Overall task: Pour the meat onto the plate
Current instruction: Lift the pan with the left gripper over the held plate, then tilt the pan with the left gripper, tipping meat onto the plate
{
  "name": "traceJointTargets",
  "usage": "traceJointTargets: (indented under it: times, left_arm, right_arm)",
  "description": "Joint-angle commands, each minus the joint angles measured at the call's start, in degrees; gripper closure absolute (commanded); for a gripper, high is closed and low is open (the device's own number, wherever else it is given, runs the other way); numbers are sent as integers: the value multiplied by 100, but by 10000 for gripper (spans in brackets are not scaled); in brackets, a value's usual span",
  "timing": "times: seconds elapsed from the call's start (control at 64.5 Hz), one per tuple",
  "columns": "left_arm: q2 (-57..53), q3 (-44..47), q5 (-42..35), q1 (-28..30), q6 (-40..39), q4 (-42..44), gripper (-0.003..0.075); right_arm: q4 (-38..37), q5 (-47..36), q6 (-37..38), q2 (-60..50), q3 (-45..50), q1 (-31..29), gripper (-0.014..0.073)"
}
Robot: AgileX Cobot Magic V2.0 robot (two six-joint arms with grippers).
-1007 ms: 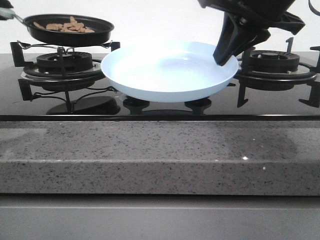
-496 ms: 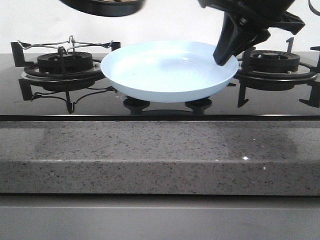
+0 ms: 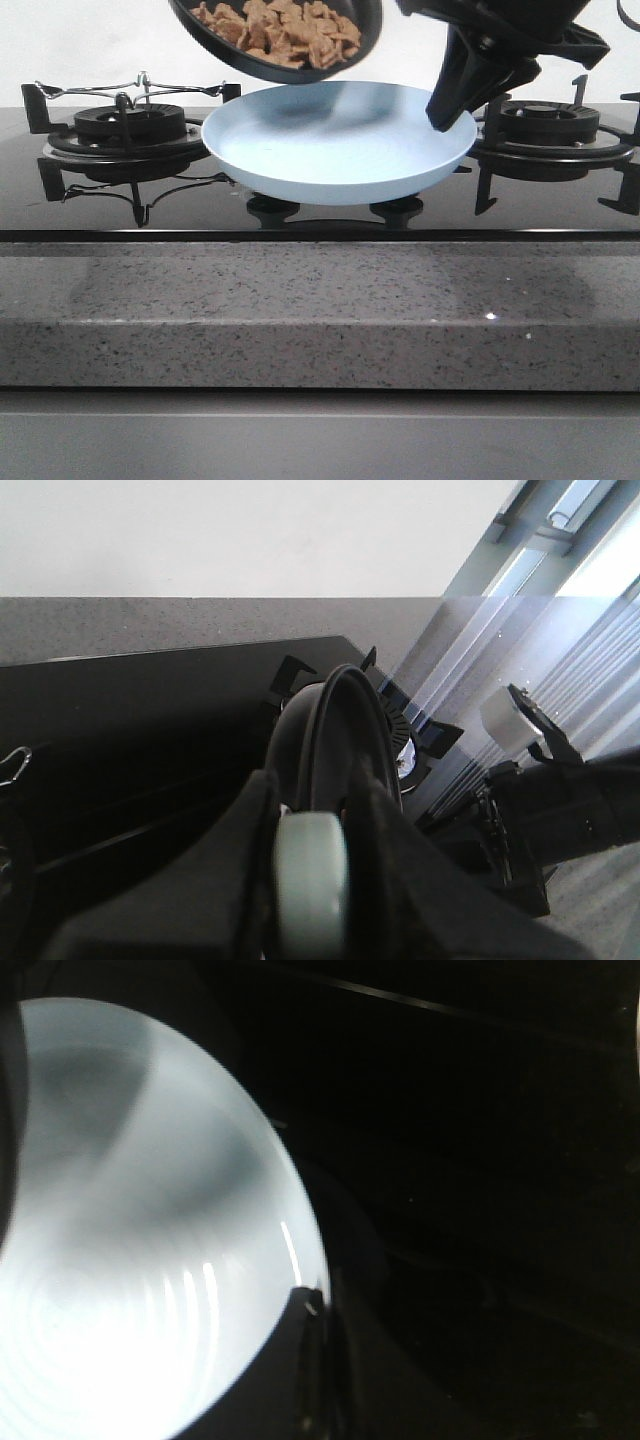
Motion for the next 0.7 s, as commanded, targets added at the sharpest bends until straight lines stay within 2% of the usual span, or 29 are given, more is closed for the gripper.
traceJointTargets:
  times: [0.0, 0.31, 0.682]
  left_arm:
    - [-408, -173, -329, -275, 76, -223, 741]
    - [-864, -173, -1361, -1085, 603, 670, 741]
    - [-930, -173, -2307, -1937, 2371, 947, 741]
  right_arm:
    - [84, -240, -57, -285, -138, -6, 707]
    - [84, -240, -57, -285, -138, -6, 707]
    - [84, -240, -57, -285, -138, -6, 707]
